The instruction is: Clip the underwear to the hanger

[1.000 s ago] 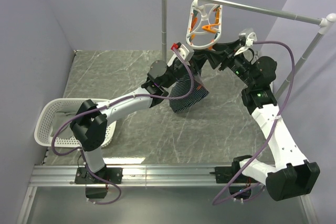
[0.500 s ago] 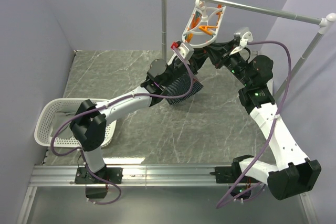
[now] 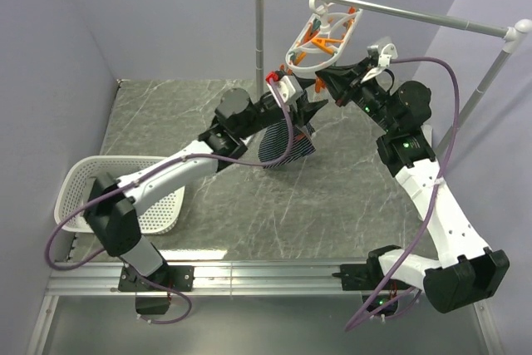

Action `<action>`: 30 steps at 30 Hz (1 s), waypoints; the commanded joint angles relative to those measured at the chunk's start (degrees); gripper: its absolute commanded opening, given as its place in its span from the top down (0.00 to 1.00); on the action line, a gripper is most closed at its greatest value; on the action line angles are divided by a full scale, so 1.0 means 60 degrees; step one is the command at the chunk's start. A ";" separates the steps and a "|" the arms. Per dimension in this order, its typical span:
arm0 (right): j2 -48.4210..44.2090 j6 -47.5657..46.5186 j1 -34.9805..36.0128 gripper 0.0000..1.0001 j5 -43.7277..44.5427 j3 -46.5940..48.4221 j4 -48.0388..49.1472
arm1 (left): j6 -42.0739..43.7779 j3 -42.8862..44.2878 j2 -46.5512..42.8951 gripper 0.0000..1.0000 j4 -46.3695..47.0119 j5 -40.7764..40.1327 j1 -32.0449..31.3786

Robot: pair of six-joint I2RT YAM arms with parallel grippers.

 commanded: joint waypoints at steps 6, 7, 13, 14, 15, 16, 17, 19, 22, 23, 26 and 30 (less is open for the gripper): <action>0.0349 0.0339 -0.0018 1.00 0.0411 0.0600 -0.0296 | 0.5565 0.0626 -0.1624 0.41 -0.6721 0.5635 0.0988; 0.0334 0.0383 -0.0018 1.00 0.0426 0.0600 -0.0296 | 0.7416 0.0860 -0.1392 0.41 -0.8746 0.5913 0.0989; 0.0364 0.0617 -0.0003 1.00 0.0587 0.0820 -0.0589 | 1.1236 0.3700 0.0568 0.41 -1.3326 0.5127 0.0814; 0.0378 0.0574 -0.0003 1.00 0.0616 0.0849 -0.0633 | 1.1634 0.4516 0.0835 0.41 -1.3713 0.4589 0.0755; 0.0364 0.0545 0.0026 1.00 0.0616 0.0879 -0.0691 | 1.1914 0.4887 0.1098 0.41 -1.4022 0.4308 0.0711; 0.0349 0.0515 0.0041 1.00 0.0645 0.0922 -0.0735 | 1.2308 0.5210 0.1493 0.40 -1.4315 0.4058 0.0667; 0.0363 0.0530 0.0041 1.00 0.0675 0.0952 -0.0823 | 1.2385 0.5634 0.1641 0.38 -1.4434 0.3867 0.0608; 0.0363 0.0471 0.0055 1.00 0.0733 0.0996 -0.0897 | 1.2590 0.5813 0.1862 0.32 -1.4465 0.3252 0.0491; 0.0363 0.0384 0.0099 1.00 0.0836 0.1069 -0.1057 | 1.3029 0.5828 0.2008 0.27 -1.4435 0.2373 0.0374; 0.0378 0.0311 0.0128 1.00 0.0880 0.1084 -0.1102 | 1.3059 0.5959 0.2053 0.26 -1.4493 0.2197 0.0286; 0.0378 0.0223 0.0187 1.00 0.1012 0.1113 -0.1190 | 1.2986 0.6339 0.2272 0.20 -1.4713 0.1816 0.0198; 0.0364 0.0076 0.0304 1.00 0.1173 0.1128 -0.1365 | 1.2928 0.5991 0.2185 0.12 -1.4305 0.1288 0.0095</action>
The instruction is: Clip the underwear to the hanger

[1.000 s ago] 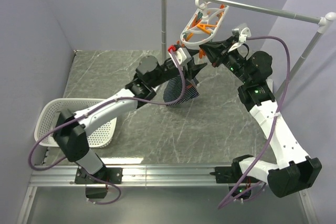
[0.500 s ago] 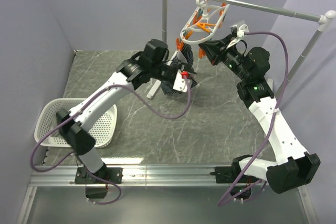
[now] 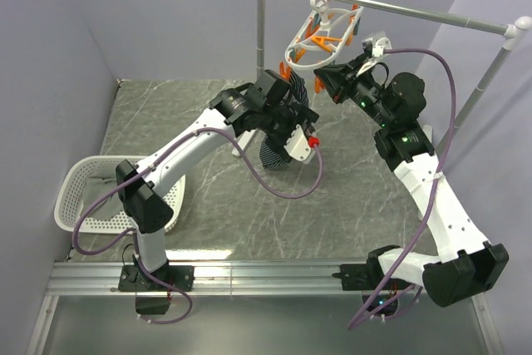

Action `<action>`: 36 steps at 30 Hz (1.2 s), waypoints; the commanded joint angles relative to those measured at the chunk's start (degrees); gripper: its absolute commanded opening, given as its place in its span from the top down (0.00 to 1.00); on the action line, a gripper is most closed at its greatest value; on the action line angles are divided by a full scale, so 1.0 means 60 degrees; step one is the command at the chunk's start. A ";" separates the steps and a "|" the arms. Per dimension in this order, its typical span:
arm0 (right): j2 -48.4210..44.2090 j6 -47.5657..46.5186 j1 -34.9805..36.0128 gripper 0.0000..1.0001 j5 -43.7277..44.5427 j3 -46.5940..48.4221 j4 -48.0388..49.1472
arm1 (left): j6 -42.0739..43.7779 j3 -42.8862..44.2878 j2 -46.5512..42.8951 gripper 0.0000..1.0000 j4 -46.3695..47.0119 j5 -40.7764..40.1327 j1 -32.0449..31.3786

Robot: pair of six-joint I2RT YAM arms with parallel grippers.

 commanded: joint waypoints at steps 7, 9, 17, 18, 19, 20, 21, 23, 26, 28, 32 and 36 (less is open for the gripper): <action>-0.0037 -0.0234 0.0298 1.00 0.0653 0.0523 -0.0354 | 0.0586 0.0062 0.0006 0.17 0.0225 -0.1156 -0.0215; 0.0006 -0.0278 0.0371 1.00 0.0726 0.0596 -0.0427 | 0.0733 0.0150 0.0080 0.19 0.0196 -0.1317 -0.0201; 0.0050 -0.0352 0.0562 1.00 0.1063 0.0860 -0.0706 | 0.0851 0.1029 0.0901 0.18 -0.0405 -0.1918 -0.0215; 0.0051 -0.0366 0.0562 1.00 0.1092 0.0860 -0.0720 | 0.0865 0.1015 0.0915 0.18 -0.0303 -0.1991 -0.0230; 0.0051 -0.0395 0.0620 1.00 0.1165 0.0875 -0.0749 | 0.0851 0.1029 0.0944 0.18 -0.0288 -0.2078 -0.0259; 0.0051 -0.0425 0.0620 1.00 0.1166 0.0861 -0.0764 | 0.0865 0.1073 0.1003 0.18 -0.0287 -0.2166 -0.0259; 0.0065 -0.0439 0.0635 1.00 0.1209 0.0875 -0.0793 | 0.0865 0.1102 0.1032 0.17 -0.0273 -0.2283 -0.0288; 0.0051 -0.0542 0.0693 1.00 0.1298 0.0875 -0.0837 | 0.0865 0.1219 0.1164 0.17 -0.0288 -0.2576 -0.0347; 0.0065 -0.0586 0.0723 1.00 0.1298 0.0875 -0.0852 | 0.0748 0.1322 0.1296 0.16 -0.0156 -0.2942 -0.0435; 0.0051 -0.0630 0.0767 1.00 0.1312 0.0875 -0.0867 | 0.0689 0.1220 0.1311 0.16 0.0121 -0.3220 -0.0464; 0.0051 -0.0659 0.0796 1.00 0.1298 0.0831 -0.0896 | 0.0923 0.1102 0.1443 0.16 0.0139 -0.3791 -0.0552; 0.0021 -0.0645 0.0811 1.00 0.1385 0.0787 -0.0882 | 0.1173 0.1745 0.1954 0.43 -0.0665 -0.4173 -0.0596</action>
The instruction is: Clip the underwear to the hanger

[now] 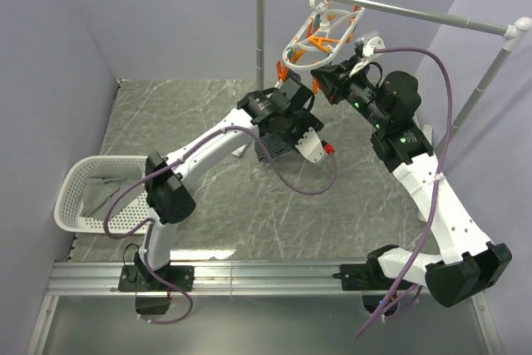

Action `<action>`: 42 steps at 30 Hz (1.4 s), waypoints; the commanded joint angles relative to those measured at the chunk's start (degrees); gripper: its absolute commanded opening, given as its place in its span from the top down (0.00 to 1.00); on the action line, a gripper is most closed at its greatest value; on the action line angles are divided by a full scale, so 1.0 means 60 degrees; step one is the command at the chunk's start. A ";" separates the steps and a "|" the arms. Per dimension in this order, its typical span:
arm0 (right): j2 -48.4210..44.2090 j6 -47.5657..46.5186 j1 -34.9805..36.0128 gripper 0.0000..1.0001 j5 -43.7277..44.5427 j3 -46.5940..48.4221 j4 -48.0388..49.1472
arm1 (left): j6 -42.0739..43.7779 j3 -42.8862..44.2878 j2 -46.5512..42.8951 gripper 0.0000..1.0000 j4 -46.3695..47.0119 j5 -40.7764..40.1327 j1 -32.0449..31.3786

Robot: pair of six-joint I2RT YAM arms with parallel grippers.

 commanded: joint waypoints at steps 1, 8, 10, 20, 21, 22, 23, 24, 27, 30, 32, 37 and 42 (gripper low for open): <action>0.0014 -0.0036 0.0057 1.00 0.0260 0.0343 0.0058 | 0.0360 0.0875 0.0509 0.47 -0.0726 -0.0684 -0.0064; 0.0058 -0.0066 0.0071 1.00 0.0275 0.0416 0.0073 | 0.0288 0.1303 0.0599 1.00 -0.1563 -0.0364 -0.0020; 0.0087 -0.0124 0.0057 1.00 0.0304 0.0445 0.0058 | 0.0273 0.1128 0.0291 1.00 -0.1592 0.0103 0.0023; 0.0058 0.0007 0.0057 1.00 0.0421 0.0357 0.0219 | -0.0122 -0.1419 -0.2181 1.00 0.0643 0.2872 0.0741; 0.0043 0.0066 0.0071 1.00 0.0407 0.0357 0.0234 | -0.0239 -0.1930 -0.2374 1.00 0.0910 0.3107 0.0901; 0.0043 0.0110 0.0057 1.00 0.0406 0.0386 0.0220 | -0.0515 -0.2181 -0.2550 1.00 0.1217 0.3602 0.0990; 0.0058 0.0125 0.0042 1.00 0.0392 0.0372 0.0220 | -0.0736 -0.2488 -0.2958 1.00 0.2018 0.3796 0.1078; 0.0043 0.0168 0.0042 1.00 0.0363 0.0386 0.0234 | -0.0883 -0.3231 -0.3208 1.00 0.2548 0.4015 0.1252; -0.0015 0.0315 0.0042 1.00 0.0275 0.0343 0.0322 | -0.1659 -0.5104 -0.4307 1.00 0.5199 0.4719 0.1531; -0.0015 0.0534 0.0027 1.00 0.0173 0.0328 0.0366 | -0.2202 -0.6135 -0.4880 1.00 0.6811 0.5027 0.1576; -0.0044 0.0608 0.0042 1.00 0.0041 0.0299 0.0395 | -0.2787 -0.6518 -0.5157 1.00 0.7677 0.5174 0.1576; -0.0103 0.0959 -0.0016 1.00 -0.0354 0.0255 0.0498 | -0.3329 -0.8085 -0.5613 1.00 1.0939 0.5394 0.1606; -0.0132 0.1062 -0.0016 1.00 -0.0589 0.0167 0.0585 | -0.3914 -0.8218 -0.5438 1.00 1.1955 0.5366 0.1620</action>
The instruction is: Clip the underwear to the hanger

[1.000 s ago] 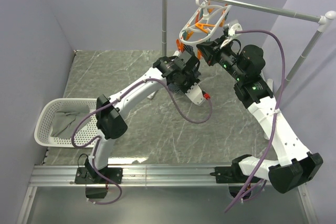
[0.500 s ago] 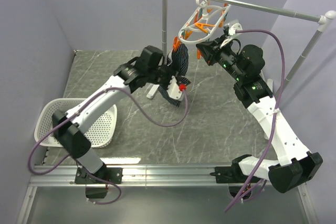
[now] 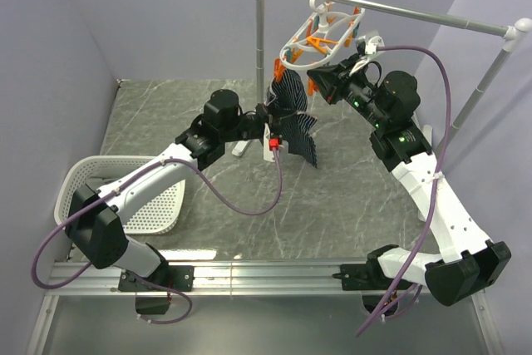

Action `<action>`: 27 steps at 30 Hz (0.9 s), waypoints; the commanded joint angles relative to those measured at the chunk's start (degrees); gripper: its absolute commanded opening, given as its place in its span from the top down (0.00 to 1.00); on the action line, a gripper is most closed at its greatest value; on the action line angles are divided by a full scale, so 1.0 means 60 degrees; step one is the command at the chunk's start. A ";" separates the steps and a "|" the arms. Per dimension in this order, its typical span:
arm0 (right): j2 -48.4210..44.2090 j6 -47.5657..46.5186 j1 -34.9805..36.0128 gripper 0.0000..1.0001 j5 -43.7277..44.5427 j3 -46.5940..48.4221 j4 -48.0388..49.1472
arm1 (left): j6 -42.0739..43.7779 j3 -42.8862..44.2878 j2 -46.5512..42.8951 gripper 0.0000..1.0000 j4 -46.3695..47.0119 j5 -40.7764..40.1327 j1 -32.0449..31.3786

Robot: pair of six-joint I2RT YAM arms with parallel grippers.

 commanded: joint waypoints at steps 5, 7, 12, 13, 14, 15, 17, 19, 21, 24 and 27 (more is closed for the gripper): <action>-0.0191 0.0414 -0.0089 1.00 -0.0492 0.0068 0.0499 | -0.1414 0.0071 -0.0064 1.00 0.3326 0.0173 0.0025; -0.0176 0.0459 -0.0119 1.00 -0.0536 0.0068 0.0557 | -0.1472 0.0058 -0.0019 1.00 0.3517 0.0158 0.0025; -0.0162 0.0590 -0.0148 1.00 -0.0609 0.0068 0.0631 | -0.1472 0.0014 0.0069 1.00 0.3823 0.0202 0.0039; -0.0161 0.0620 -0.0163 1.00 -0.0639 0.0054 0.0660 | -0.1458 0.0028 0.0069 1.00 0.3782 0.0231 0.0069; -0.0190 0.0678 -0.0206 1.00 -0.0668 0.0053 0.0703 | -0.1458 0.0028 0.0083 1.00 0.3767 0.0246 0.0069; -0.0162 0.0693 -0.0192 1.00 -0.0697 0.0053 0.0704 | -0.1588 -0.0001 0.0098 1.00 0.3926 0.0232 0.0083; -0.0176 0.0795 -0.0251 1.00 -0.0741 0.0039 0.0733 | -0.1517 0.0087 0.0112 1.00 0.3709 0.0275 0.0098; -0.0147 0.0970 -0.0367 1.00 -0.0843 0.0024 0.0821 | -0.1605 0.0028 0.0098 1.00 0.3694 0.0377 0.0142; -0.0132 0.1409 -0.0514 1.00 -0.0975 -0.0034 0.1039 | -0.1894 0.0043 0.0098 1.00 0.3722 0.0494 0.0215; -0.0103 0.2215 -0.0851 1.00 -0.1414 -0.0210 0.1611 | -0.2480 0.0218 0.0142 1.00 0.3722 0.0583 0.0347; -0.0030 0.2699 -0.1071 1.00 -0.1722 -0.0342 0.1919 | -0.2804 0.0204 0.0142 1.00 0.3942 0.0744 0.0450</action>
